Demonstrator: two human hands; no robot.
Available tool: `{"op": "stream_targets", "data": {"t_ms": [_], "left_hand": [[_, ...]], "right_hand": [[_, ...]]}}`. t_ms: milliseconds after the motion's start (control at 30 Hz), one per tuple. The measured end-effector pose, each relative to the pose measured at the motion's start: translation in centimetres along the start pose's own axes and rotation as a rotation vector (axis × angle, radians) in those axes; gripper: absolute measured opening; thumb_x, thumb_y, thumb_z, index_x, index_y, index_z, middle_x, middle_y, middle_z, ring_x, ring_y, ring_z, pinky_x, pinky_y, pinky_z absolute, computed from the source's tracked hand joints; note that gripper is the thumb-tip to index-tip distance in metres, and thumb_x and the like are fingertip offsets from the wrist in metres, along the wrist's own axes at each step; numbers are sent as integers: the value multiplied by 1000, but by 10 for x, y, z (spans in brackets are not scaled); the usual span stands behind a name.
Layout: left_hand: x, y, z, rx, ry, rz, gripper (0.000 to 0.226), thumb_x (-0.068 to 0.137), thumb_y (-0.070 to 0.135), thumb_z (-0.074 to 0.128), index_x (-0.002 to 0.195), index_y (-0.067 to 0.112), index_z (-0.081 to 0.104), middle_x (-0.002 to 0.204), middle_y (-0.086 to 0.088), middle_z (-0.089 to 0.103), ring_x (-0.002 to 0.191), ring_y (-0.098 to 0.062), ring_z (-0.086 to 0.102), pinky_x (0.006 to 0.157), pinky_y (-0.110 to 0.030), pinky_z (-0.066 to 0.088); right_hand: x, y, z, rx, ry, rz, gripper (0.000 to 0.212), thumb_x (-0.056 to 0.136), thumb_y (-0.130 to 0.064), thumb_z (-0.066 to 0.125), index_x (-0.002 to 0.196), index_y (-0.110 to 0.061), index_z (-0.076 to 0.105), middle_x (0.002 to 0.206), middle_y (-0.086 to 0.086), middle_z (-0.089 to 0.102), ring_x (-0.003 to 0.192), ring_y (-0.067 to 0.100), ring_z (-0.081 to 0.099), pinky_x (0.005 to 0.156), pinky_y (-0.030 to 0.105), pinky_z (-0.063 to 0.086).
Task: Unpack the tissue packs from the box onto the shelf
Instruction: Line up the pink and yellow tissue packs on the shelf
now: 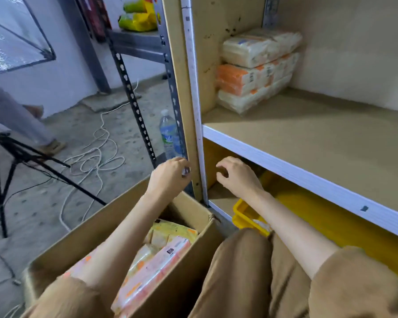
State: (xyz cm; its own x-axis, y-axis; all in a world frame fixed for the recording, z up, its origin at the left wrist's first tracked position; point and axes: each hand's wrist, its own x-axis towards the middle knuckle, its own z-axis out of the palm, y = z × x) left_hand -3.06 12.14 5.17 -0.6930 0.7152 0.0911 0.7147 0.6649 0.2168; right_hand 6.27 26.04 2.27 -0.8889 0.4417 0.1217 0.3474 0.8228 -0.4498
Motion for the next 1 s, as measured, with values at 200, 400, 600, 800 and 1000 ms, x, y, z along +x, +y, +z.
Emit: {"op": "stream_targets", "data": {"t_ms": [200,400,600,800,1000], "left_hand": [[-77,-66,33,-1,-96,-173,32,90,26,52,121,20,61,132,2,57,120,-22,55,93,-34,47],[-140,-120,57,-1,-144,-363,31,90,25,54,119,16,62,132,2,58,119,-23,55,92,-31,45],[-166,-172,71,-9,-165,-512,37,89,20,56,126,13,57,137,0,54,125,-24,51,97,-31,41],[-161,-227,91,-68,-230,-669,35,86,26,58,116,8,58,130,-9,55,117,-31,53,89,-37,45],[-142,-256,115,-138,-358,-758,38,90,36,53,106,2,57,120,-17,59,111,-33,54,84,-36,44]], "right_hand": [[-18,-40,51,-41,-182,-76,35,92,-22,50,125,-10,54,130,9,55,122,24,49,95,35,45],[-27,-67,95,-93,-397,-122,42,90,-18,53,131,-11,49,137,9,49,126,27,46,99,38,44],[-29,-85,139,-213,-625,-212,44,85,-10,54,129,-10,51,133,9,52,120,28,51,95,38,48],[-21,-97,181,-238,-770,-209,41,86,-3,49,127,-5,53,131,13,55,119,31,52,95,37,46],[-13,-96,222,-187,-889,-170,31,91,-16,47,116,-1,59,125,16,59,114,31,54,94,38,43]]}}
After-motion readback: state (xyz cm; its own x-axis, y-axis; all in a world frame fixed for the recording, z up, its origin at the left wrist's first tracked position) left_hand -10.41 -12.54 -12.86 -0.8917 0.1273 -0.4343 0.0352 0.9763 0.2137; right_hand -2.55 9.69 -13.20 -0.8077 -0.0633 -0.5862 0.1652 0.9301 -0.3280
